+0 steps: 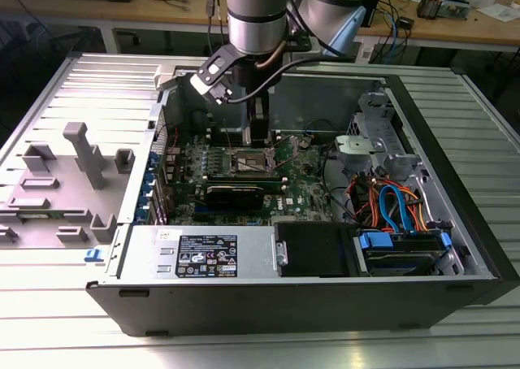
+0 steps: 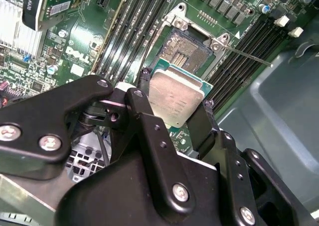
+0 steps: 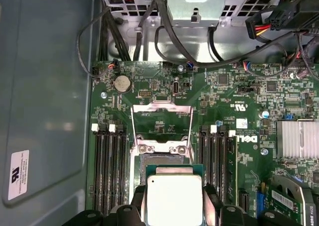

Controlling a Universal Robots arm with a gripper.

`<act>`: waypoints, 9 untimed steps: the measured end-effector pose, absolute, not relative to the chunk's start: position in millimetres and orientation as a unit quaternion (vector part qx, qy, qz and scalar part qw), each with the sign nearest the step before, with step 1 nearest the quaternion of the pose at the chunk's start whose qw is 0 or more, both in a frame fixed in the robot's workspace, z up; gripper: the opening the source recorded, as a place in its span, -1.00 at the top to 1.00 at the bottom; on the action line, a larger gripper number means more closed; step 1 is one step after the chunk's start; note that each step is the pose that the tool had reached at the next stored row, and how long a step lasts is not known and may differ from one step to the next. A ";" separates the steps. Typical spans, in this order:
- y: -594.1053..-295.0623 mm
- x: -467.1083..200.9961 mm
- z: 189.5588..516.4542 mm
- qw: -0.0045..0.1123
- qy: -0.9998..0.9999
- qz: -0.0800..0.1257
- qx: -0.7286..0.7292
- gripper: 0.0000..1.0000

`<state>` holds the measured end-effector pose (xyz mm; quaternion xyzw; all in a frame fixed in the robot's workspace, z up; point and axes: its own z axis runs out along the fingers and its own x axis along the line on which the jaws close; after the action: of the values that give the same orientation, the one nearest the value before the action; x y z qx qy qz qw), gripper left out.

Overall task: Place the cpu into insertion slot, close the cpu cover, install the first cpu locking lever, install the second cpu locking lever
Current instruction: 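Place the cpu into insertion slot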

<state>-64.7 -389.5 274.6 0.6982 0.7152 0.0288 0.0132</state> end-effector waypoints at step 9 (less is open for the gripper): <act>-383.9 -69.0 264.5 0.013 0.712 0.029 0.702 -0.09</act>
<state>-69.0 -383.9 264.5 0.7017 0.7117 0.0288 0.0134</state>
